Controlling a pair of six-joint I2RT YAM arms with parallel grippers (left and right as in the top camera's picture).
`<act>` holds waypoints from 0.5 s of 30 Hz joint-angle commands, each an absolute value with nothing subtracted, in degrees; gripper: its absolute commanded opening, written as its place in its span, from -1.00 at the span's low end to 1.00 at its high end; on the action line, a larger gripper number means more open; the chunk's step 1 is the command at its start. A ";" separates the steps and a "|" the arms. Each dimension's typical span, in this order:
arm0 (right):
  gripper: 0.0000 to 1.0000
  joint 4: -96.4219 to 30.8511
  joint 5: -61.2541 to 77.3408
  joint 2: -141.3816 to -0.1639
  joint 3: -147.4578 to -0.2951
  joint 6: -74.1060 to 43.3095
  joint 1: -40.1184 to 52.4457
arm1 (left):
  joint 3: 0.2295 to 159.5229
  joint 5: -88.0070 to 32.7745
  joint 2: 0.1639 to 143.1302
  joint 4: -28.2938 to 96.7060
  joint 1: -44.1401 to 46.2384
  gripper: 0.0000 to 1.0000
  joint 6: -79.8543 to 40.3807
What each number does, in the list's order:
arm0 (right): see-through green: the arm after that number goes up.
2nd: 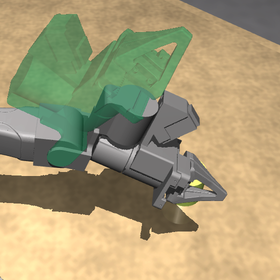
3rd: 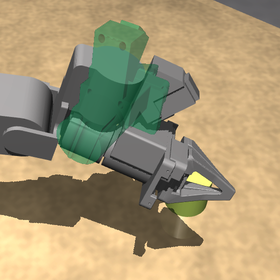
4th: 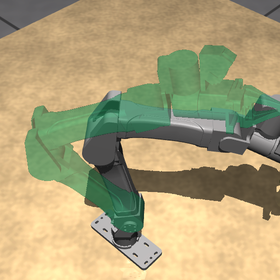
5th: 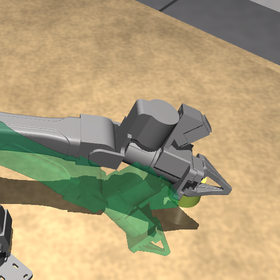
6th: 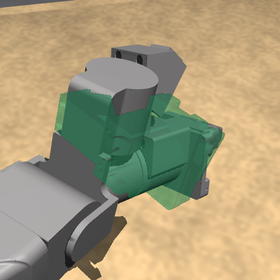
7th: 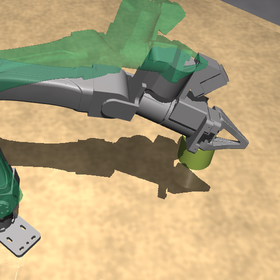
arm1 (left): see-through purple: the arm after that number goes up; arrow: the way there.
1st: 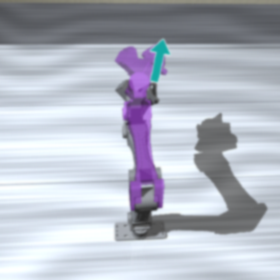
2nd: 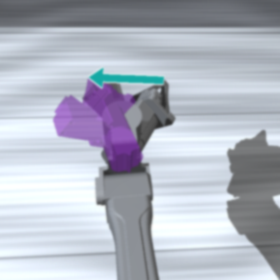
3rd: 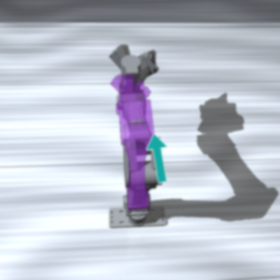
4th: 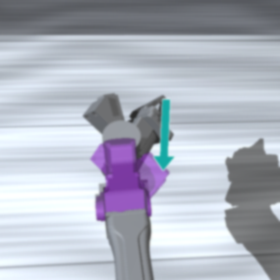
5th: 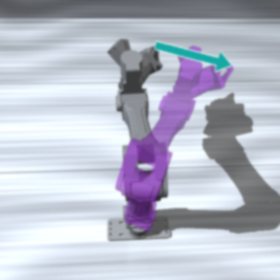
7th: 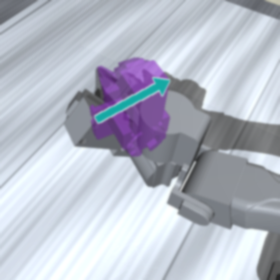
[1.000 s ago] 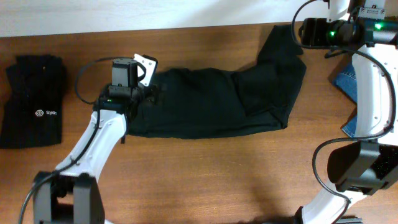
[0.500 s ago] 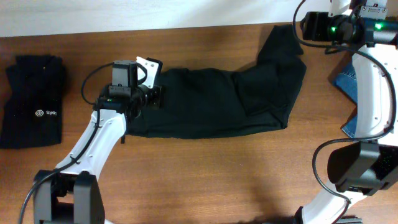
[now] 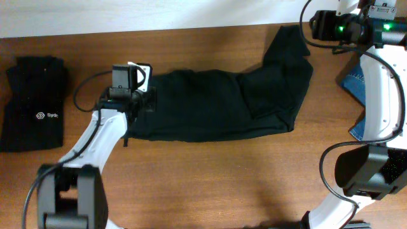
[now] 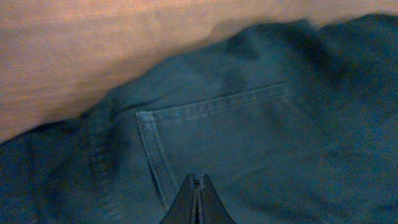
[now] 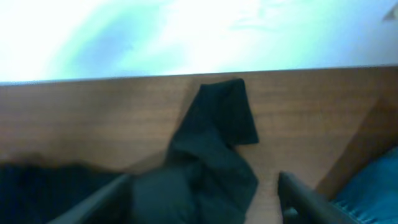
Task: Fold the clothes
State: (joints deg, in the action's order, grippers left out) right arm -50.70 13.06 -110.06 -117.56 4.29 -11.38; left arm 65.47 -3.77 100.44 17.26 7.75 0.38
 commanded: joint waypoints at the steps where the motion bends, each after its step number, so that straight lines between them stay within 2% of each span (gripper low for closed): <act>1: -0.62 -51.11 13.26 -109.97 -118.30 3.60 -11.33 | 65.91 -2.72 104.73 16.03 7.77 -0.98 -0.49; 2: -0.92 -51.31 13.28 -110.41 -118.30 3.49 -11.33 | 65.91 -2.70 105.45 15.62 7.77 -0.98 -0.49; 15: -0.92 -50.24 15.11 -124.27 -118.30 0.08 -10.72 | 65.89 -2.48 111.09 15.84 7.75 -0.98 -0.47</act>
